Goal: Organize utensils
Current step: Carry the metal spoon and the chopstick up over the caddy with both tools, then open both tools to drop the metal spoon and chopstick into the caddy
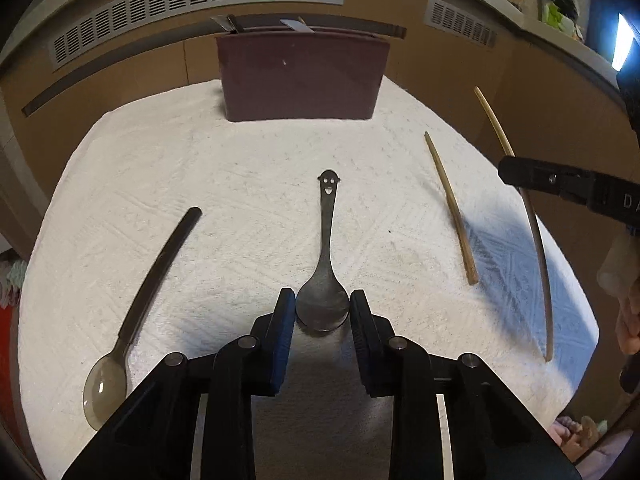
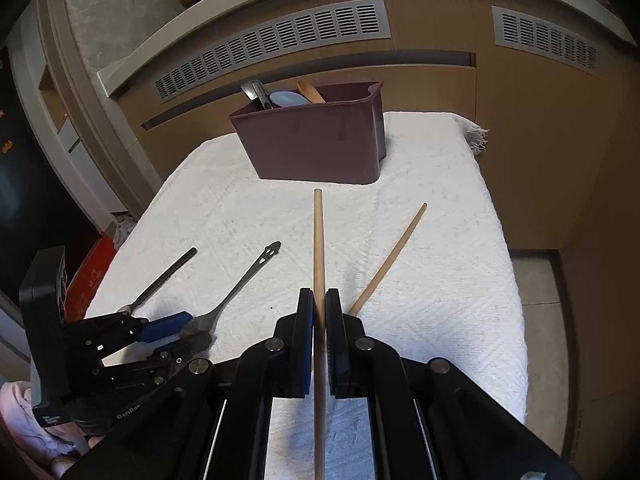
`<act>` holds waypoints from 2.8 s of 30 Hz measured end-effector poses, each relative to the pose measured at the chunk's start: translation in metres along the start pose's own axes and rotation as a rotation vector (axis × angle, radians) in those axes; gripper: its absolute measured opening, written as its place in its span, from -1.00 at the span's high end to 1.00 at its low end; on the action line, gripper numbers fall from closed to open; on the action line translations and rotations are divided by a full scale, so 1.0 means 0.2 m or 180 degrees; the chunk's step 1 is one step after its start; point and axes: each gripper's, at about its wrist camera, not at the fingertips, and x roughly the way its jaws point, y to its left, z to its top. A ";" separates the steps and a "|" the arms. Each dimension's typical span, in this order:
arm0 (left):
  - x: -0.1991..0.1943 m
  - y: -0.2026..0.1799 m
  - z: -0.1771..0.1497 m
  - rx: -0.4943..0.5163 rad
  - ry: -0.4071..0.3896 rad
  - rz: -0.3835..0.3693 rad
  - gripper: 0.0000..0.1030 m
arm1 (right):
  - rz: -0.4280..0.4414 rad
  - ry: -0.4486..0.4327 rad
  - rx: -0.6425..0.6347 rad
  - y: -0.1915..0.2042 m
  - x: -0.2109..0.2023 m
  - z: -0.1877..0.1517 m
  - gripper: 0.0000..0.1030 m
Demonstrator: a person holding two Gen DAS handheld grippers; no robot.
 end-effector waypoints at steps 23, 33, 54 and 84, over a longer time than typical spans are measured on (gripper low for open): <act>-0.40 0.06 0.27 0.0039 -0.0949 0.0105 0.44 | 0.0020 -0.0107 -0.0488 0.15 -0.07 0.09 0.87; -0.40 0.10 0.29 -0.0054 -0.0926 0.0097 0.44 | -0.0057 0.0527 -0.0396 0.09 0.40 0.03 0.71; -0.73 0.18 0.99 -0.0018 -0.1718 -0.0283 0.44 | -0.0077 -0.1604 -0.0527 0.25 -0.47 0.84 0.90; 0.15 0.42 1.38 -0.0357 -0.0943 -0.0410 0.15 | -0.0149 -0.0934 -0.0443 0.01 0.36 1.13 0.61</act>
